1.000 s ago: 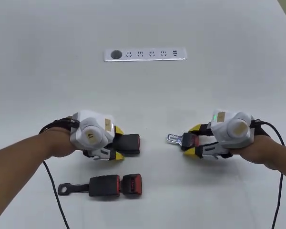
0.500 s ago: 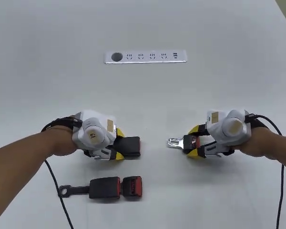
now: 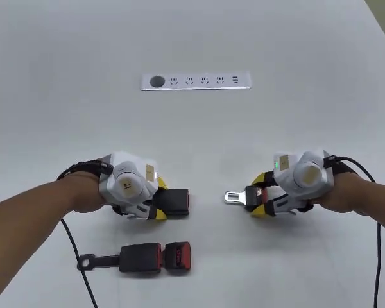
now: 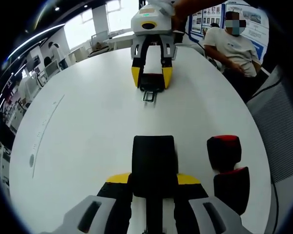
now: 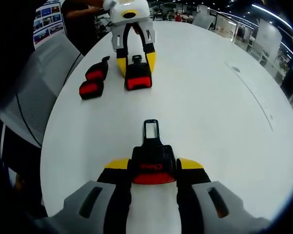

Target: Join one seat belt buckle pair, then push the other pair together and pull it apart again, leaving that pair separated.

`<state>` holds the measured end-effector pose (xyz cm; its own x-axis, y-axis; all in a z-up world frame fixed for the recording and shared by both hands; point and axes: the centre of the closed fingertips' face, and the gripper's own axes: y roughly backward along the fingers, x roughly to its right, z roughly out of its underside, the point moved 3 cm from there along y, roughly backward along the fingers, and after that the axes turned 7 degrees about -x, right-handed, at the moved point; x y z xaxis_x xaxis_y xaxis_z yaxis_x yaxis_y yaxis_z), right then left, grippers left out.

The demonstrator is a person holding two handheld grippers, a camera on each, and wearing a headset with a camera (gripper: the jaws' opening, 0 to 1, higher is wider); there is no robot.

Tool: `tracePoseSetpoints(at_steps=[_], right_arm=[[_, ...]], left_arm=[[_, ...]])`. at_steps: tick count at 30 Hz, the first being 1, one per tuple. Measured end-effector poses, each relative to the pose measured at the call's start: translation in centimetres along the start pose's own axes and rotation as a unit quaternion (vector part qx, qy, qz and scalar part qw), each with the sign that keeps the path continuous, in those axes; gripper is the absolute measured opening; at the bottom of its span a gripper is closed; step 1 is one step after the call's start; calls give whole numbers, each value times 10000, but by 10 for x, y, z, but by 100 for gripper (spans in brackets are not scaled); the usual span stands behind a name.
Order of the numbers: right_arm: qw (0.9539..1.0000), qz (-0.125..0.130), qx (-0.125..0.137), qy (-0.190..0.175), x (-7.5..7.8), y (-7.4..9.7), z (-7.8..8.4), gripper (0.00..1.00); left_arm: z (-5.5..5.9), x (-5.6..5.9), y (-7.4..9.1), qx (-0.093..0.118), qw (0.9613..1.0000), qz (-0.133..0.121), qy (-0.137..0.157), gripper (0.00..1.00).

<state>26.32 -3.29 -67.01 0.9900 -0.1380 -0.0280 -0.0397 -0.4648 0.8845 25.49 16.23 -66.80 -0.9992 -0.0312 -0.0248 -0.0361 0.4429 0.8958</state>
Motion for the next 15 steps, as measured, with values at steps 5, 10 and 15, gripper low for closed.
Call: tracePoseSetpoints(at_steps=[5, 10, 15], right_arm=[[10000, 5, 33, 26, -3, -7, -9, 34], [9999, -30, 106, 106, -5, -10, -20, 34], [9997, -101, 171, 158, -8, -18, -30, 34]], left_arm=[[0, 0, 0, -66, 9999, 51, 100, 34], [1, 0, 0, -43, 9999, 65, 125, 34], [2, 0, 0, -36, 9999, 80, 119, 34]])
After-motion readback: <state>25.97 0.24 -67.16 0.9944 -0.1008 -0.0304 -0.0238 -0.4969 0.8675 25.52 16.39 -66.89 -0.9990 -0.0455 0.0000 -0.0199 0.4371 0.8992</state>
